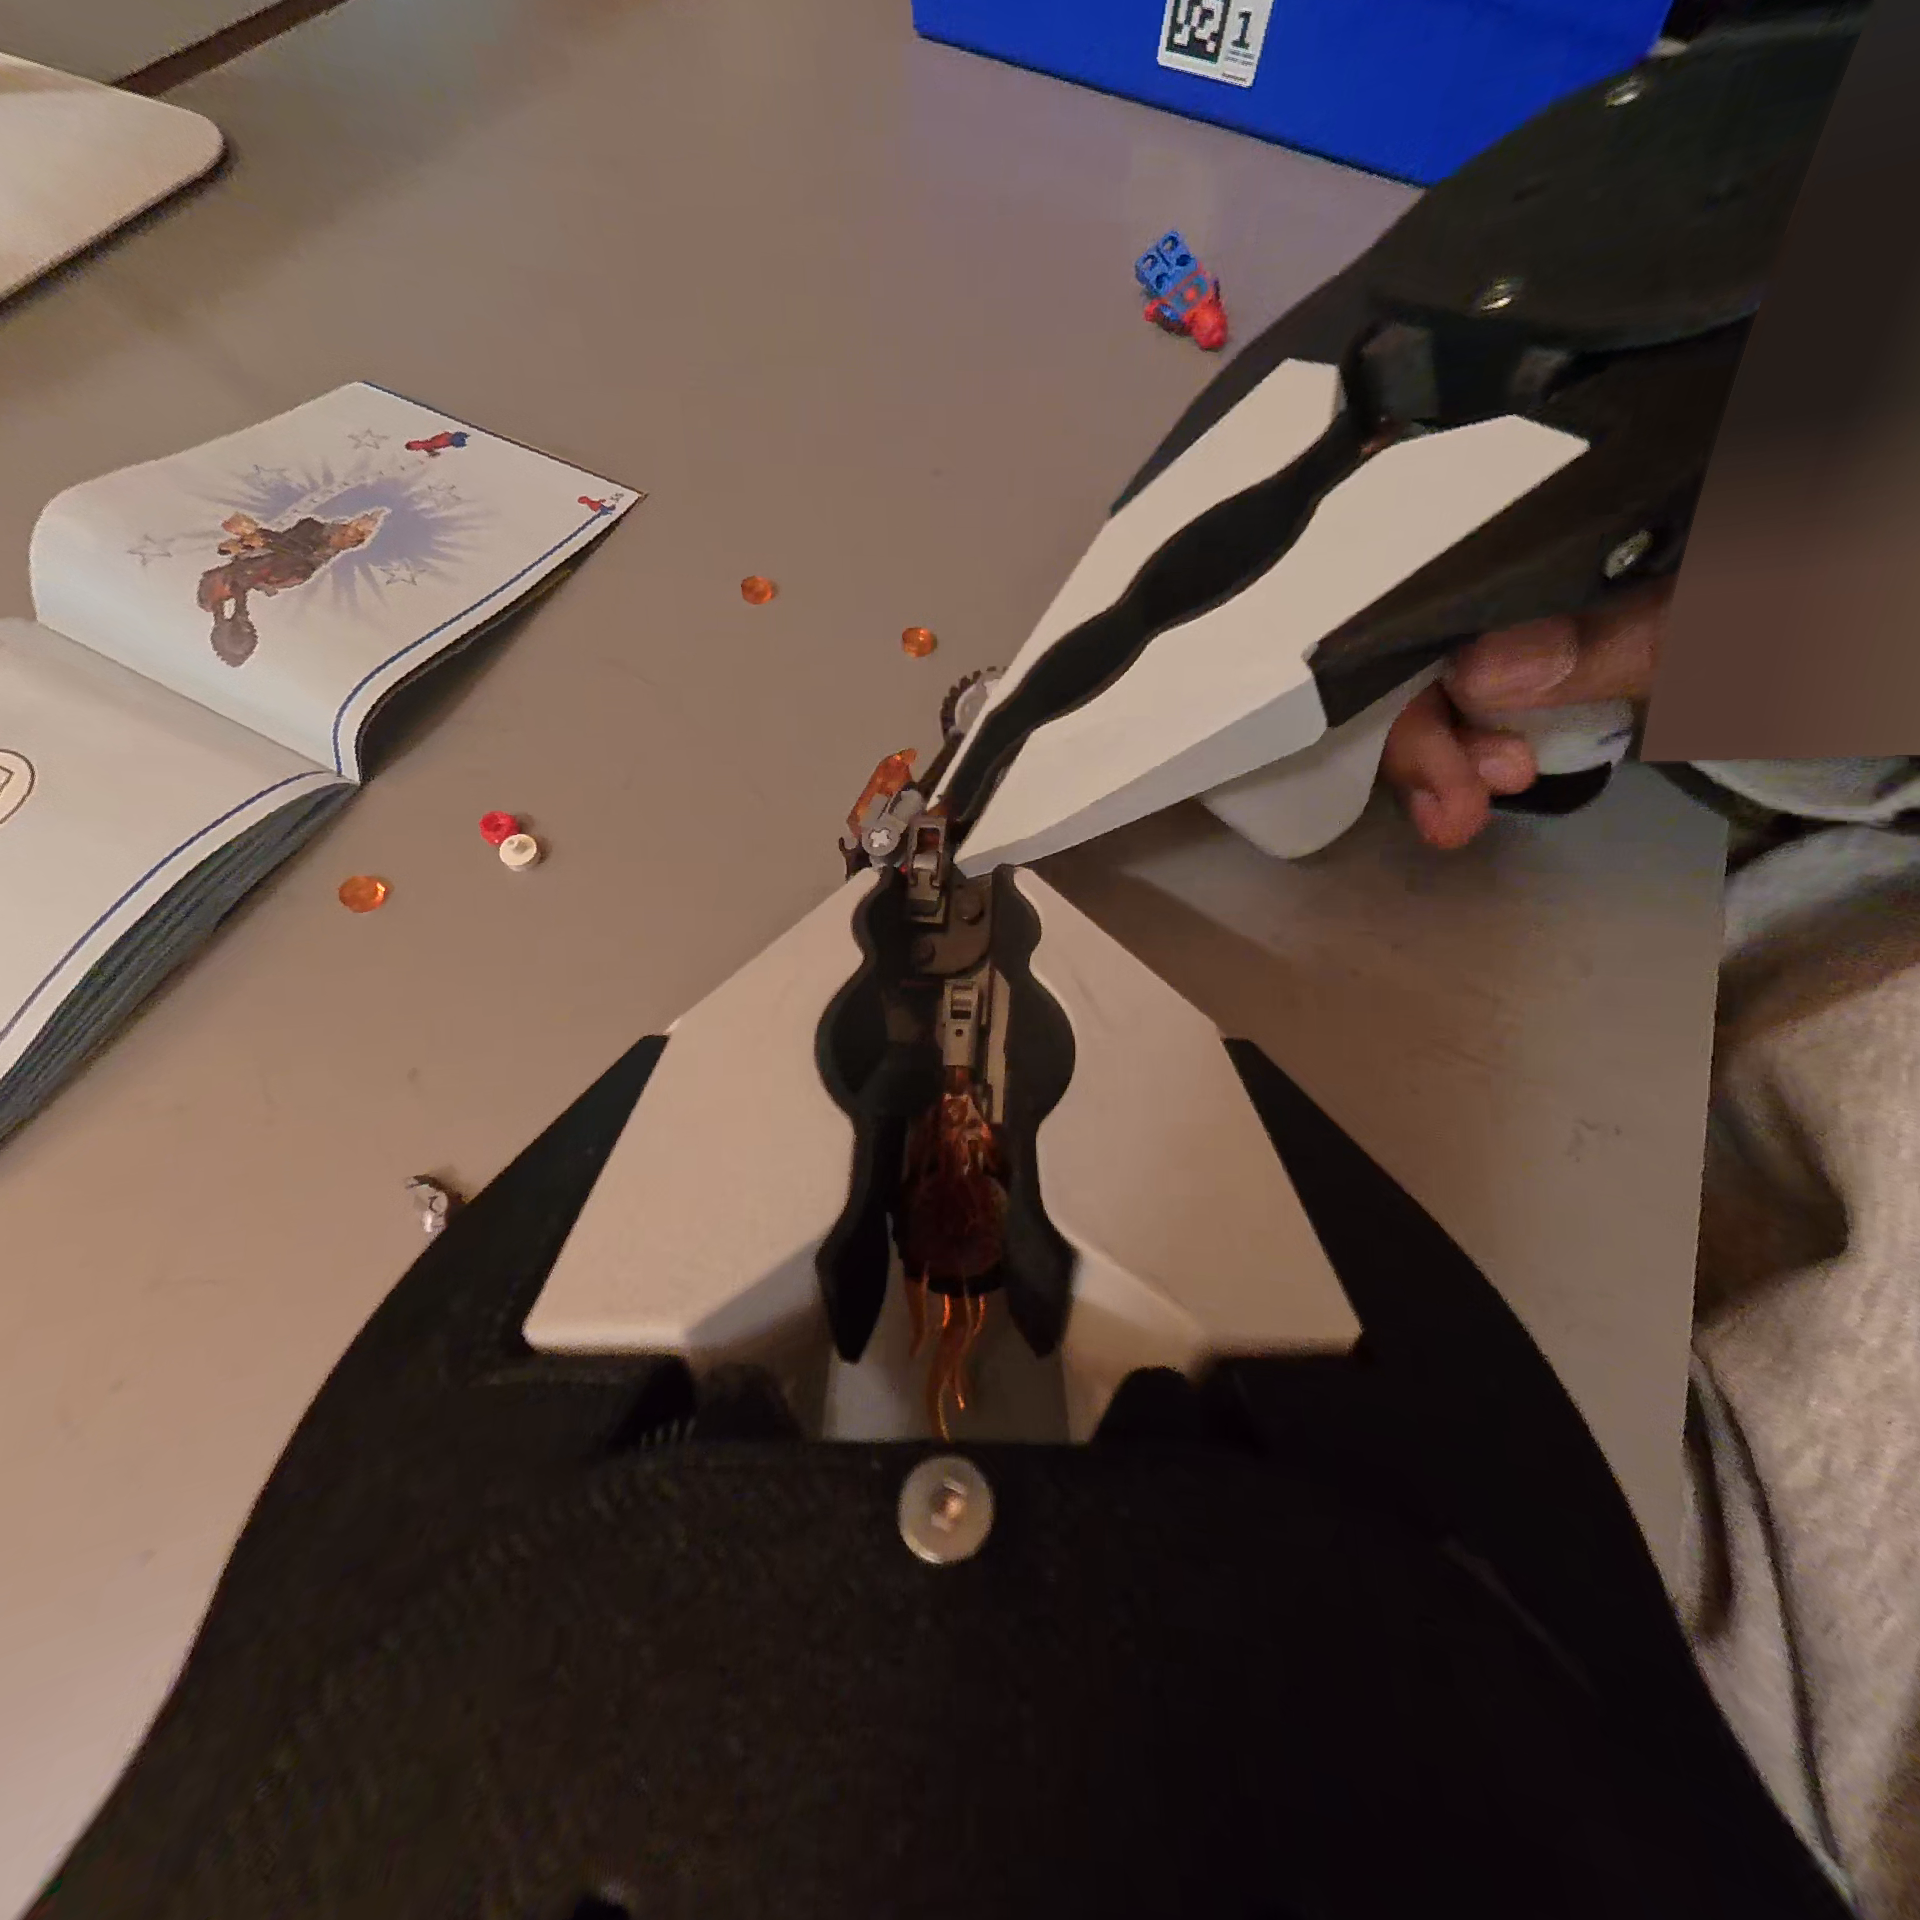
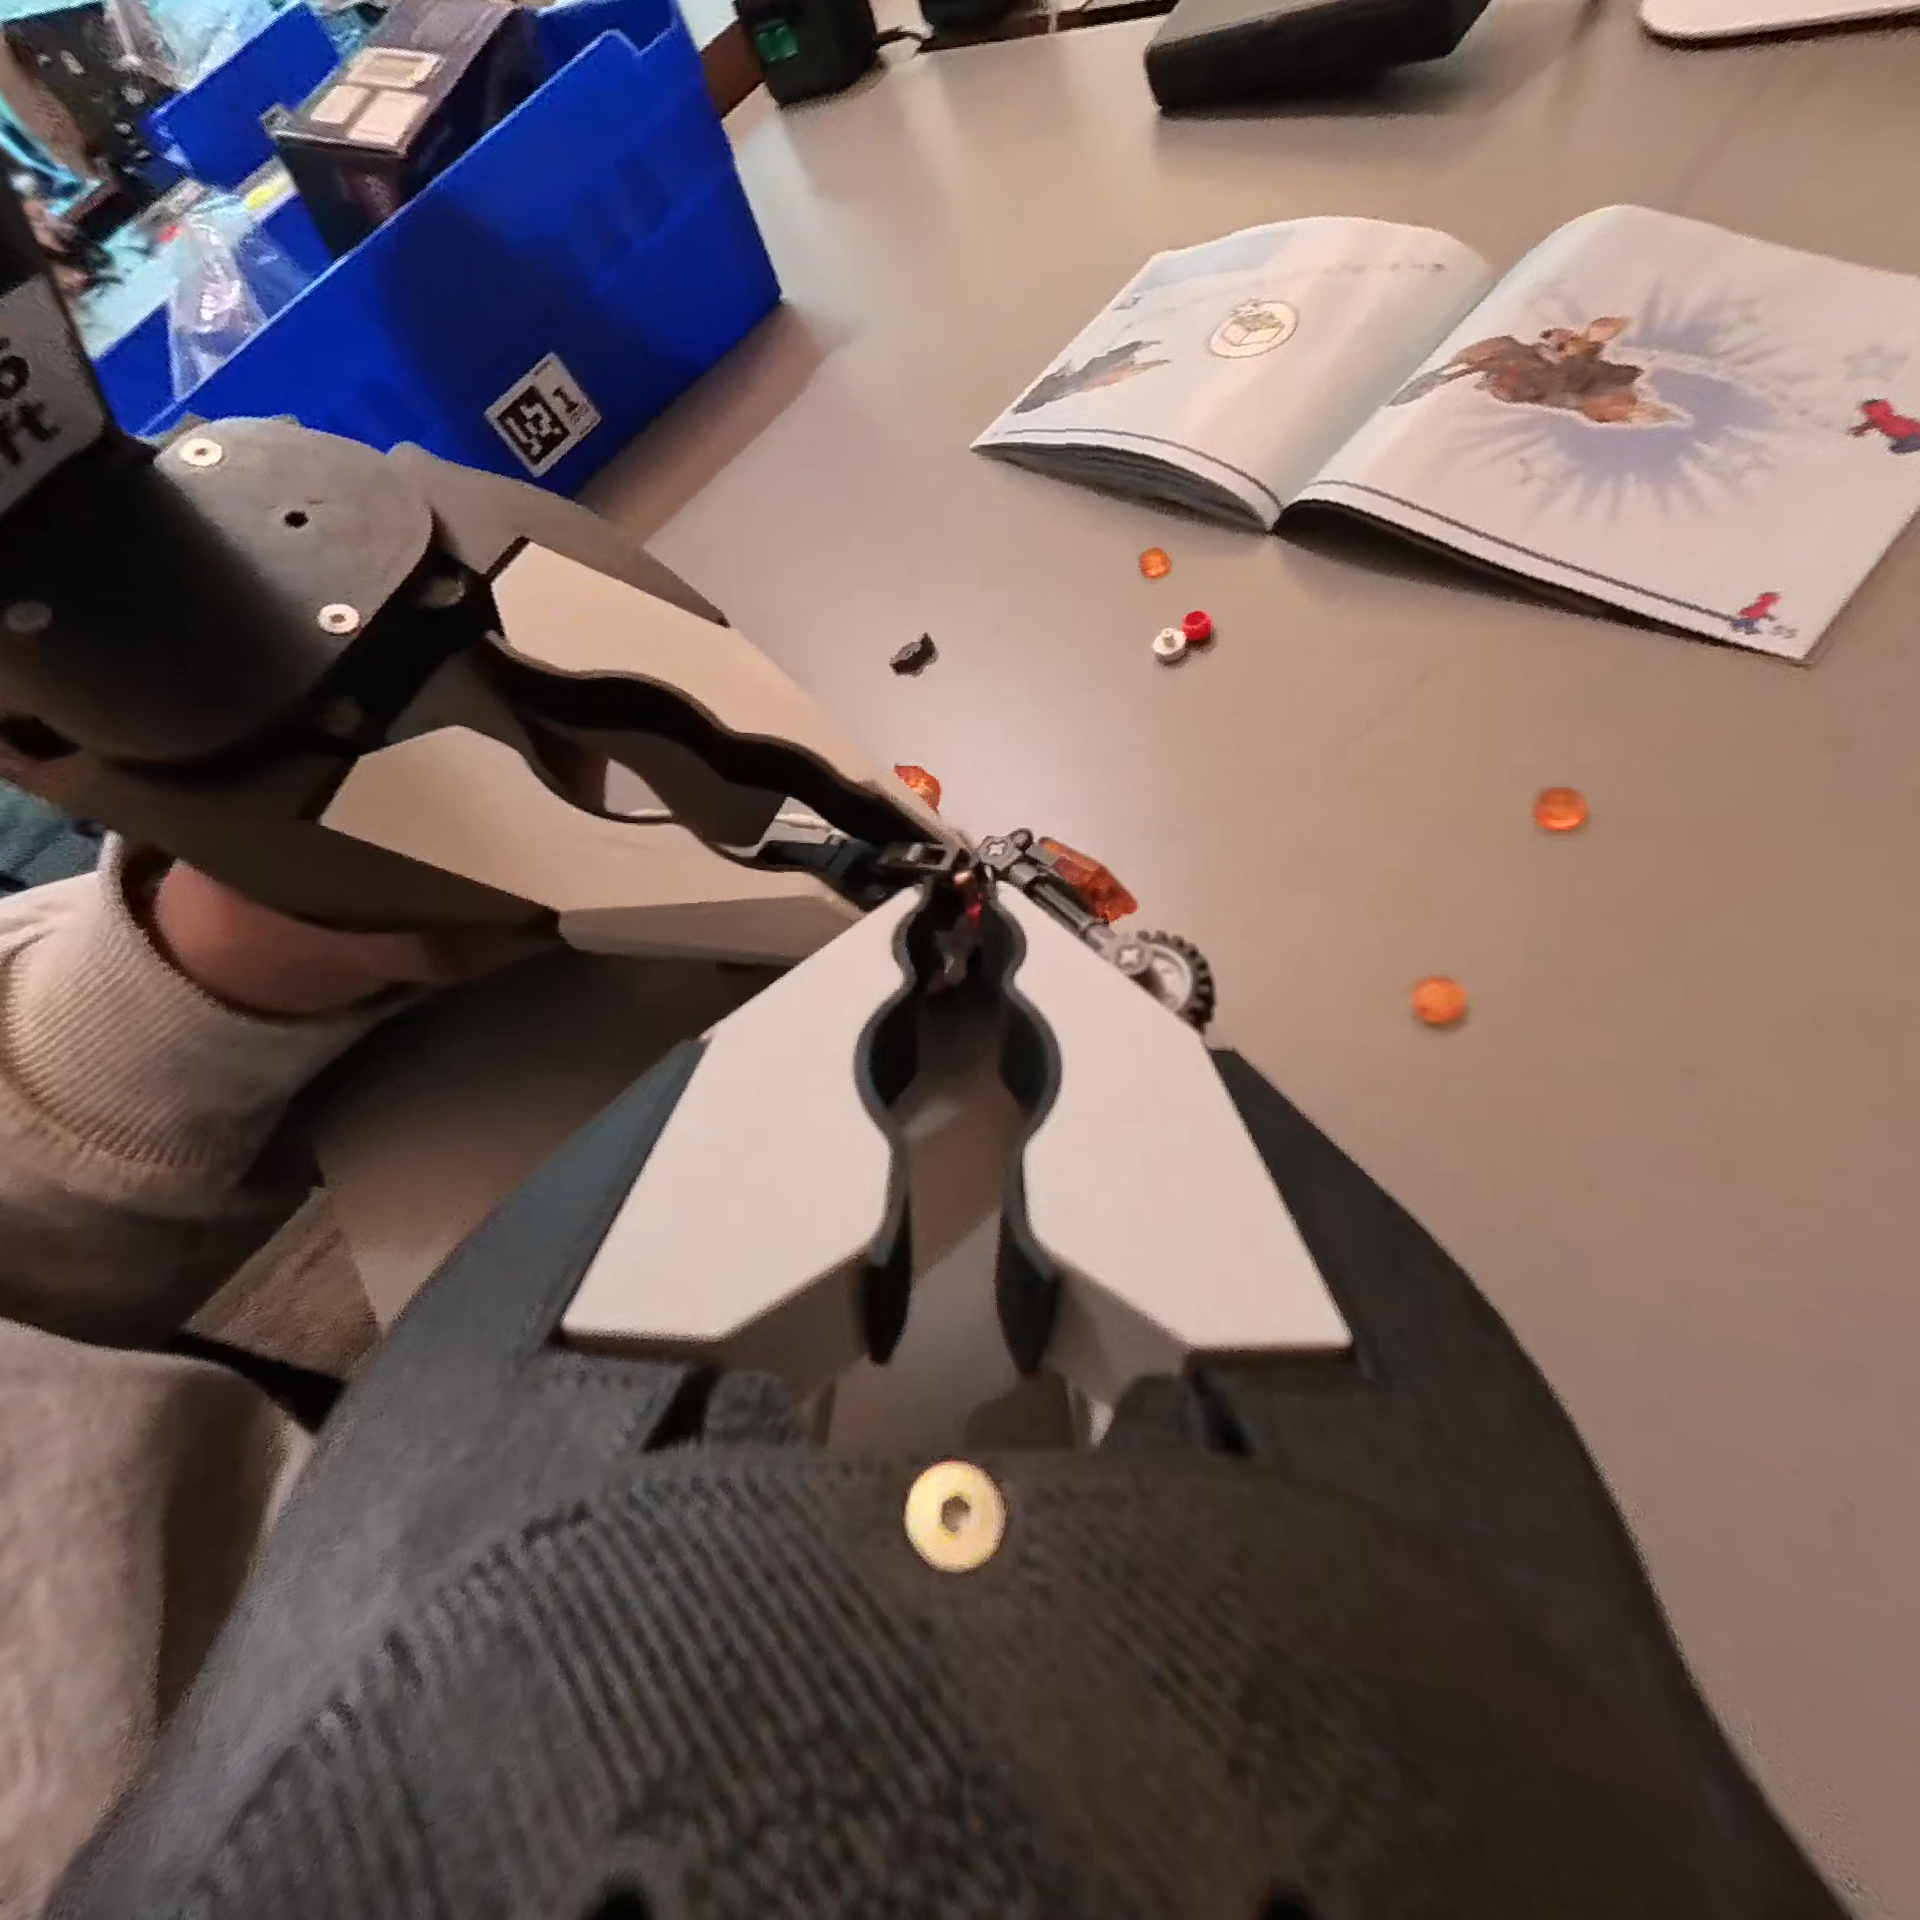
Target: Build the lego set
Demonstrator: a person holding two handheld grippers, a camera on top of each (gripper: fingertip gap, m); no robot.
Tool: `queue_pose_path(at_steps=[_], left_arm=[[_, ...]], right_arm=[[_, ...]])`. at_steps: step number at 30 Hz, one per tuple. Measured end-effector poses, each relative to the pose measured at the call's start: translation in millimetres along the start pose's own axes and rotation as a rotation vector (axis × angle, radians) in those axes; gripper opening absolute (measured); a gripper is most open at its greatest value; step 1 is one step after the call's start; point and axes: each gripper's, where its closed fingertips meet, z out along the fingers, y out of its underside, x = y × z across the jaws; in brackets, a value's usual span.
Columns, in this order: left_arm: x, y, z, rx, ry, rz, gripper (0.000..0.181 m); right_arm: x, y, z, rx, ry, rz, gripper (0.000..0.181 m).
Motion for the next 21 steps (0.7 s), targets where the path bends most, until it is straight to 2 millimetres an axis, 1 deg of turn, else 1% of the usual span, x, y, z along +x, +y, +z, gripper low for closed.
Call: queue_pose_path(at_steps=[4,6,9,11,13,15,19,21], left_arm=[[1,0,0,-0.001,-0.009,0.017,0.016],[2,0,0,-0.001,-0.005,0.026,0.016],[4,1,0,-0.003,-0.006,0.06,0.016],[4,1,0,-0.003,-0.006,0.073,0.016],[6,1,0,-0.005,-0.002,0.091,0.016],[6,1,0,-0.006,-0.003,0.097,0.016],[6,1,0,-0.007,-0.004,0.1,0.017],[6,1,0,-0.007,-0.002,0.096,0.017]], right_arm=[[0,1,-2,0.01,0.07,-0.067,0.005],[-1,1,-3,0.001,0.061,-0.108,0.006],[-2,3,-4,-0.029,-0.016,-0.142,0.005],[-2,3,-5,-0.048,-0.082,-0.149,0.001],[-2,4,-8,-0.068,-0.154,-0.136,0.001],[-4,0,-12,-0.046,-0.21,-0.095,0.001],[2,-3,-19,-0.02,-0.207,-0.078,0.0],[-1,-2,-23,-0.012,-0.225,-0.106,0.0]])
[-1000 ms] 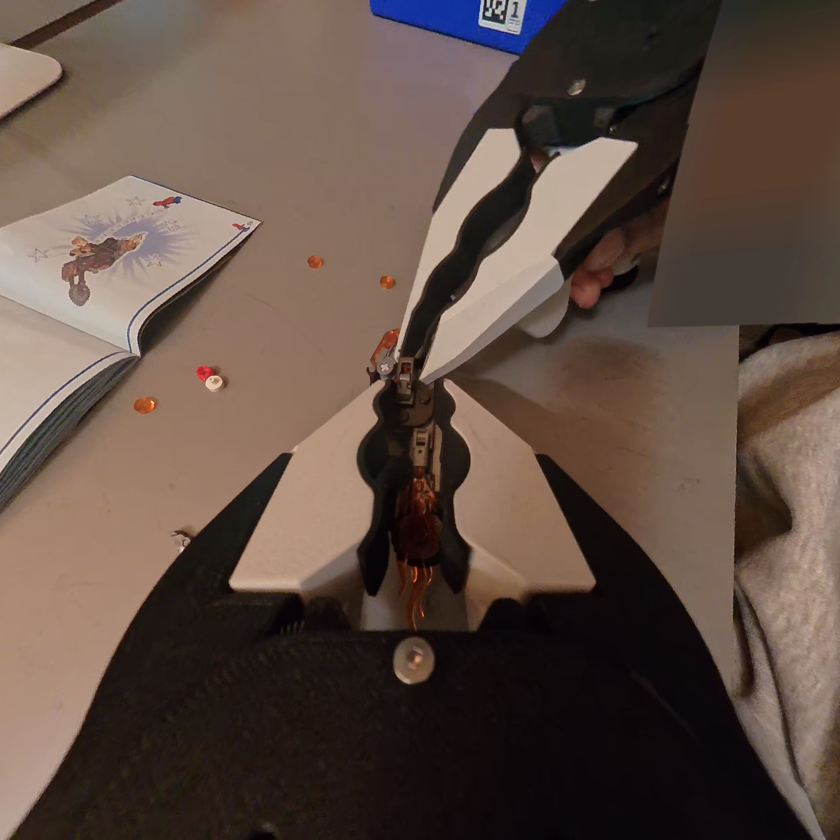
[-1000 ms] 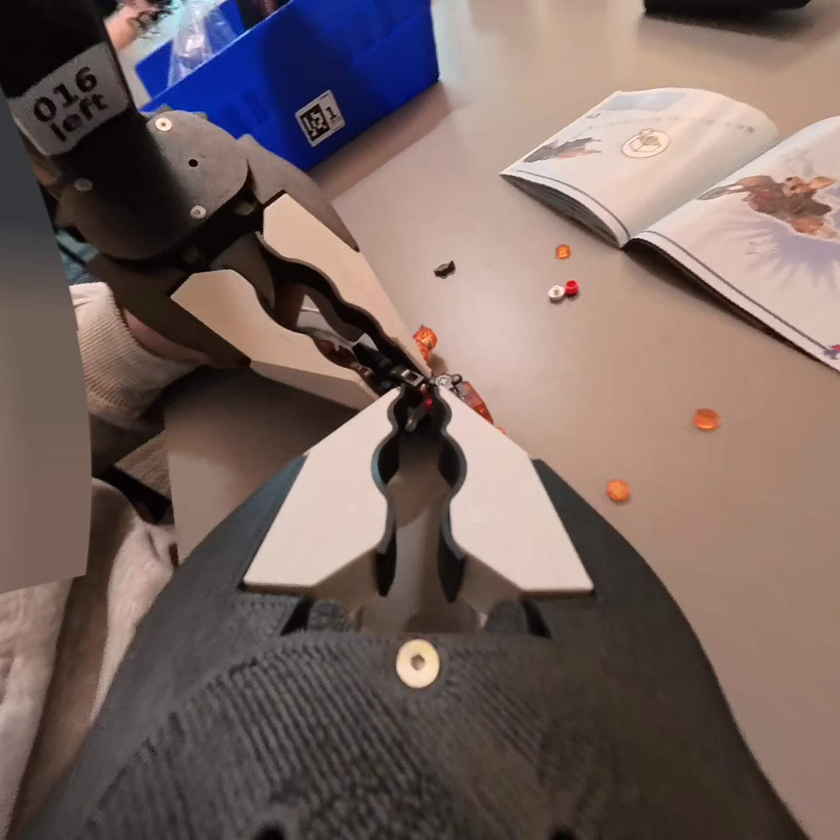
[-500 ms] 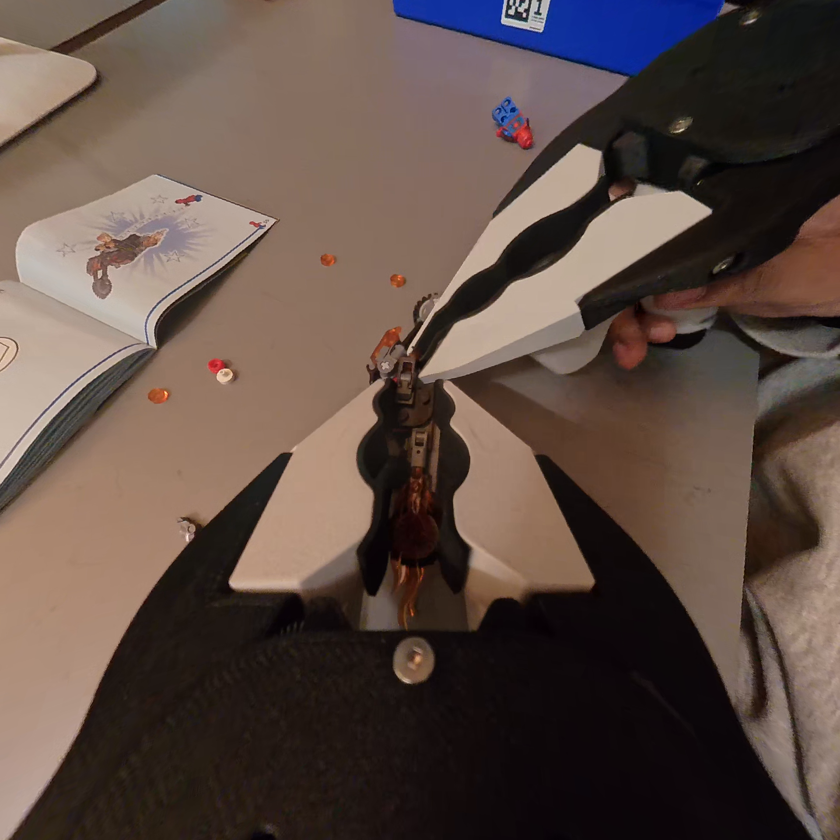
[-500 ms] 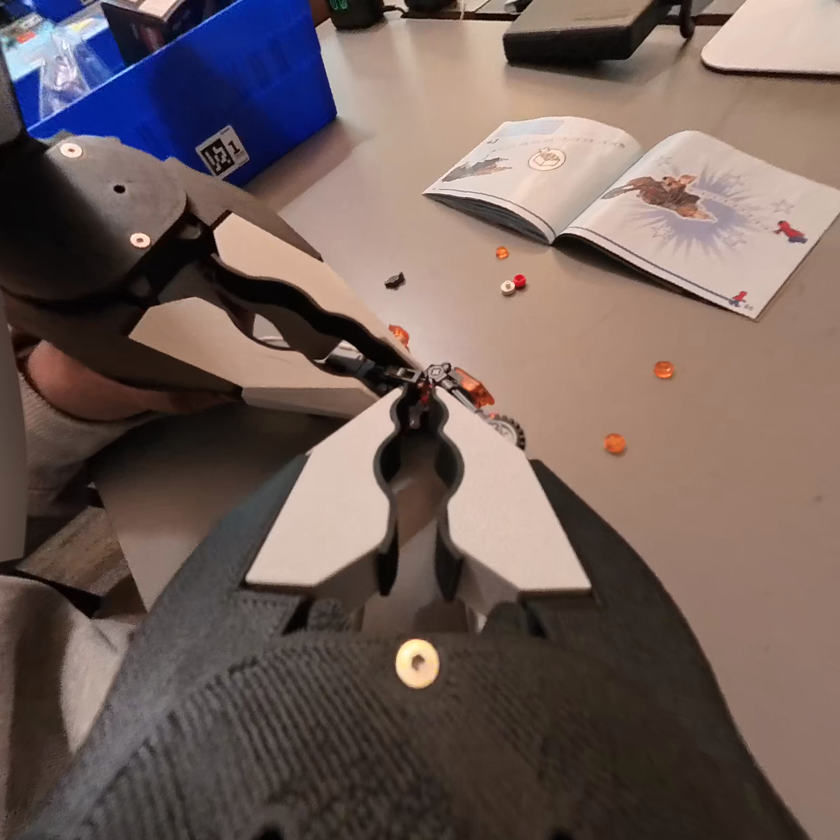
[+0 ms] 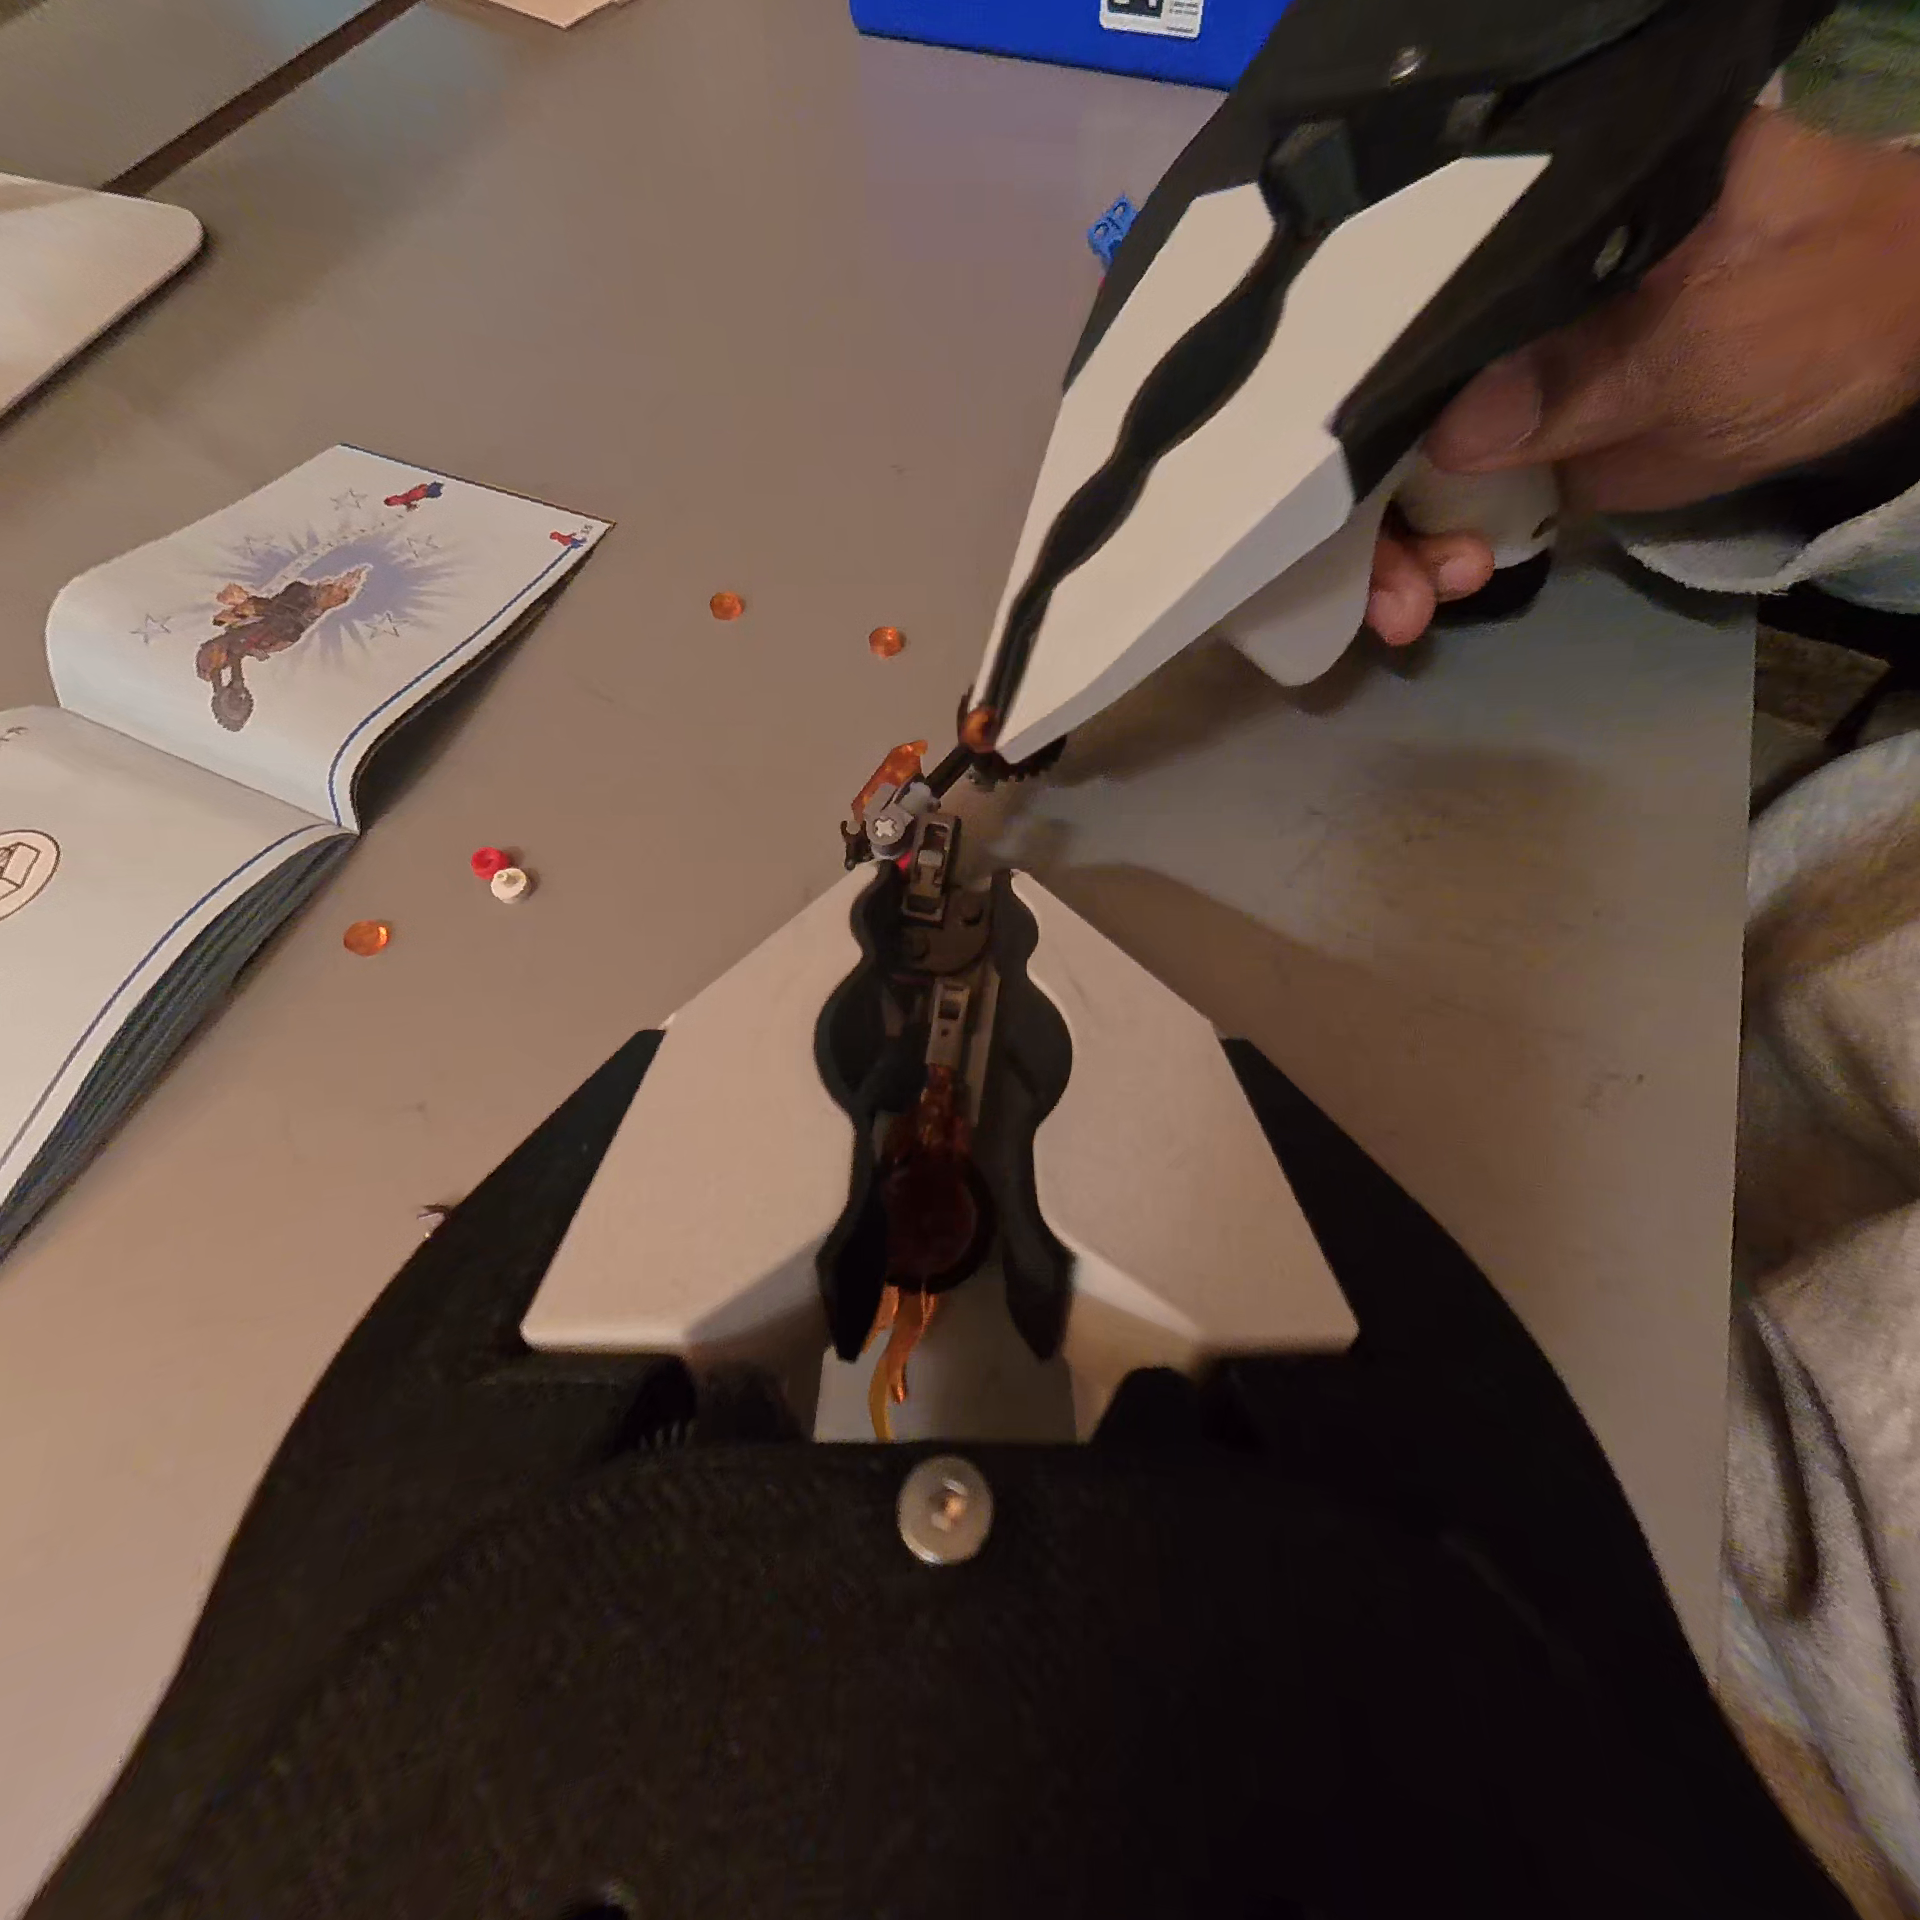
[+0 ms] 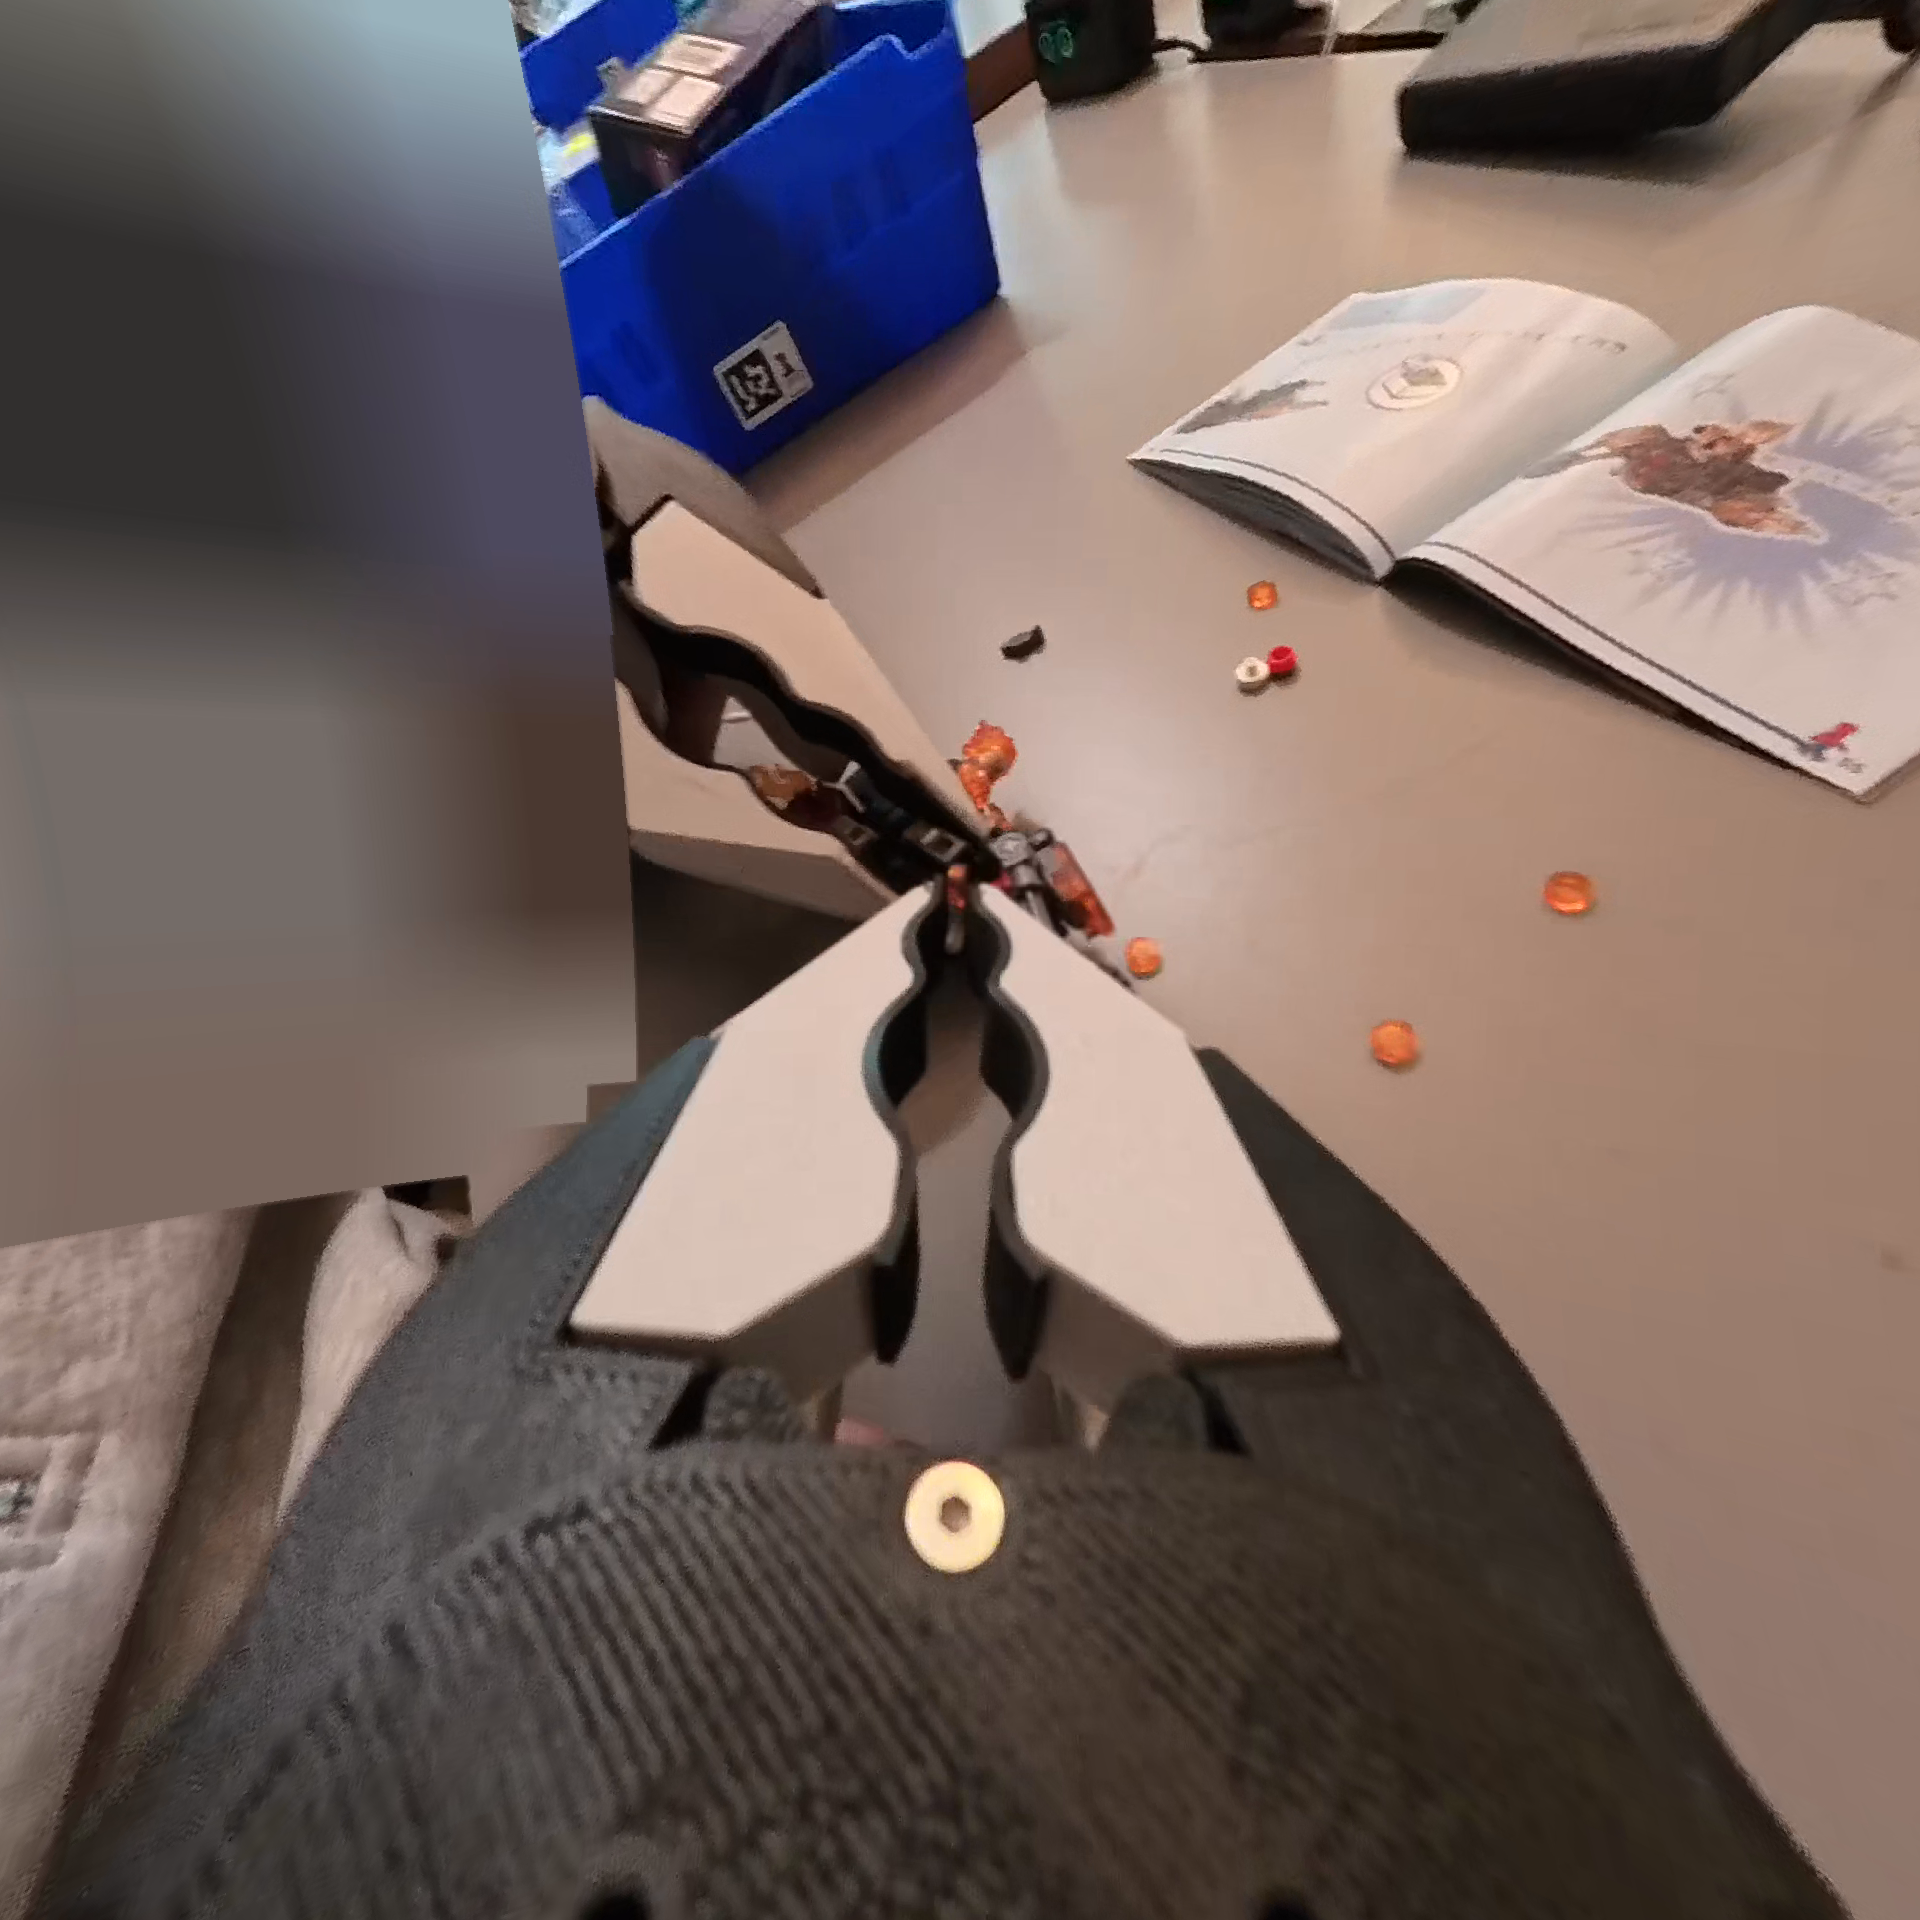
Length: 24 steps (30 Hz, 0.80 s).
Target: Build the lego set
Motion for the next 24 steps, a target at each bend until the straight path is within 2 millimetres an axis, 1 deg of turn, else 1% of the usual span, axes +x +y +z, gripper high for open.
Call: queue_pose_path(at_steps=[2,4,7,9,12,14,16,18,24], left_arm=[[0,0,0,0.0,0.001,-0.001,0.017],[0,0,0,0.0,0.0,-0.001,0.017],[-1,0,0,0.0,0.002,-0.011,0.017],[-1,0,0,0.0,0.002,-0.016,0.017],[-2,0,0,0.0,-0.004,-0.013,0.017],[-2,0,0,0.0,-0.009,-0.012,0.017],[-3,0,-1,0.003,-0.02,-0.011,0.018],[-3,-1,-2,0.012,-0.027,-0.011,0.02],[-5,-7,-10,0.045,-0.012,-0.054,0.018]], right_arm=[[-7,-1,-1,0.012,-0.025,-0.041,0.0],[-10,2,0,-0.005,-0.016,-0.087,0.0],[-10,21,1,-0.126,0.027,-0.195,0.001],[-9,35,1,-0.206,0.077,-0.31,0.001],[-1,52,1,-0.284,0.208,-0.543,0.001],[0,52,2,-0.282,0.288,-0.702,0.0],[-1,50,3,-0.276,0.333,-0.805,0.001],[-1,51,4,-0.282,0.343,-0.825,0.001],[-2,50,3,-0.267,0.304,-0.761,0.001]])
